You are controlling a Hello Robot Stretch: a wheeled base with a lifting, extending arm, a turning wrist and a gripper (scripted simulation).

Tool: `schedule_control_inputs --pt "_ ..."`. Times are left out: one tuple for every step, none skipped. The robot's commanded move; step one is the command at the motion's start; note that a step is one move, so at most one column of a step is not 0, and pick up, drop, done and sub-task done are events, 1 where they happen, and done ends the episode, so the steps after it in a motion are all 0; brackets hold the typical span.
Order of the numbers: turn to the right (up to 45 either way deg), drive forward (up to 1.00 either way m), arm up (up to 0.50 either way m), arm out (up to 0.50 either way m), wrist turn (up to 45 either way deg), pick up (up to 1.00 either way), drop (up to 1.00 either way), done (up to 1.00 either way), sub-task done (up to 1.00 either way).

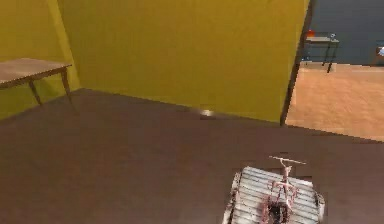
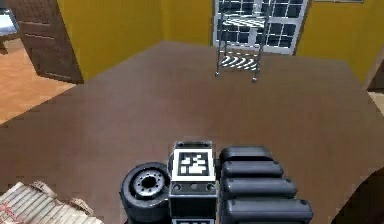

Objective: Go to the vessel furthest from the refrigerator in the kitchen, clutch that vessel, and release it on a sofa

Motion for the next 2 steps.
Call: schedule_control_inputs --pt "45.0 0.0 0.0 0.0 0.0 0.0 0.0 0.0 0.0" --pt "-45.0 0.0 0.0 0.0 0.0 0.0 0.0 0.0 0.0"
